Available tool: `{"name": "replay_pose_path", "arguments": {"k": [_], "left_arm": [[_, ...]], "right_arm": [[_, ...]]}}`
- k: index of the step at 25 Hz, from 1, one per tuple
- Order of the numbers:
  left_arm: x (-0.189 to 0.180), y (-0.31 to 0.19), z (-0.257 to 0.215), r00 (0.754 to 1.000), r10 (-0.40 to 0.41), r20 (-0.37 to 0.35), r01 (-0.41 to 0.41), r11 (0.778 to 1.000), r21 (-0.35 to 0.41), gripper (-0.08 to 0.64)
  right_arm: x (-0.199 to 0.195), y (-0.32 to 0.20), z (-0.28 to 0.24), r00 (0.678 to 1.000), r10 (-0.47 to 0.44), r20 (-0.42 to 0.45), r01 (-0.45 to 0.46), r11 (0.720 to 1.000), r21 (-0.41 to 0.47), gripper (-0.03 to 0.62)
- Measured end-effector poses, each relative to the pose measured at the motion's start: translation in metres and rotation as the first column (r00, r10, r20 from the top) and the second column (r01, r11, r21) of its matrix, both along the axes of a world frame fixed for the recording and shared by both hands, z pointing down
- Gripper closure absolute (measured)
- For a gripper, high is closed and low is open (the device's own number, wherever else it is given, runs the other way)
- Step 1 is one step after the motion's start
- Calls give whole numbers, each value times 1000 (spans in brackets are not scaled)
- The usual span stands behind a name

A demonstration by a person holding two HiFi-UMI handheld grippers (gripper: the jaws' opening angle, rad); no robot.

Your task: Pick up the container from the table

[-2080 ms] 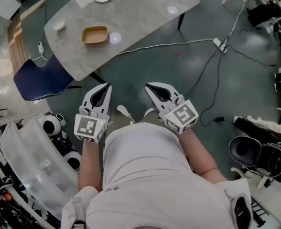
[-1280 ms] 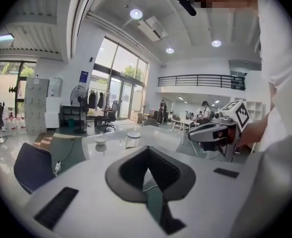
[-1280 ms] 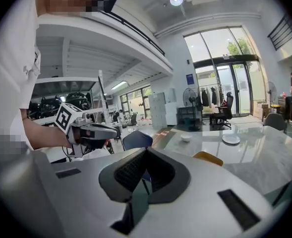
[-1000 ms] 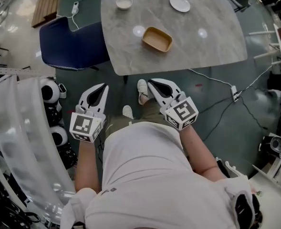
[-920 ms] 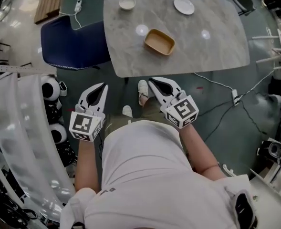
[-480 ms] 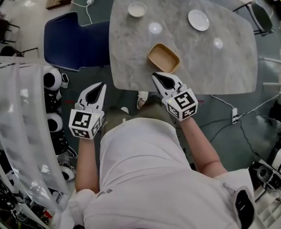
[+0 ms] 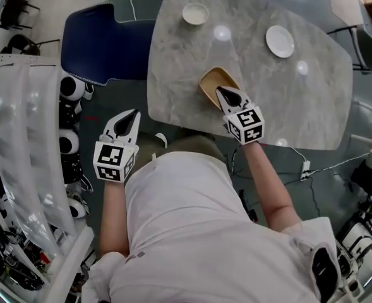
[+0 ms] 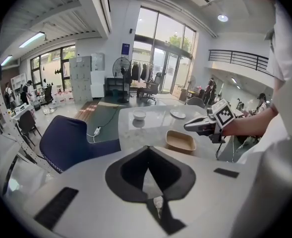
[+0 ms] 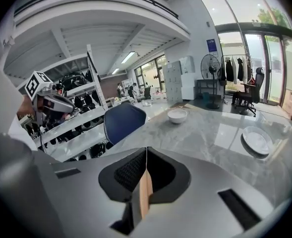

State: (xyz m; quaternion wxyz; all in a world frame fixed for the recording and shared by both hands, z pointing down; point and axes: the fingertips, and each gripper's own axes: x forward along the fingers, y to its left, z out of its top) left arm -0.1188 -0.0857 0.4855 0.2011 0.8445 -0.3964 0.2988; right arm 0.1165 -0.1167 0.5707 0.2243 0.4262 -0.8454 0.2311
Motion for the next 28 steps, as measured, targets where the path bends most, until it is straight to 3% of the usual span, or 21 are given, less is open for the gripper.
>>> {"name": "replay_pose_path", "arguments": {"k": [13,19,28], "left_arm": [[-24,-21,14,998,-60,24,62,995,-77,558],[-37,-29,23,996,-84,27,86,991,-103,558],[-47,-29,38,992,-117,42,122,982,-147,558]], "right_arm": [[49,-47,66,979,23,-202,-46,993,-112,448],[53,-57,98,963,-7,-268,-39,985,-167,434],[50,-64,131,959,-72,-274,2,969,-246,459]]}}
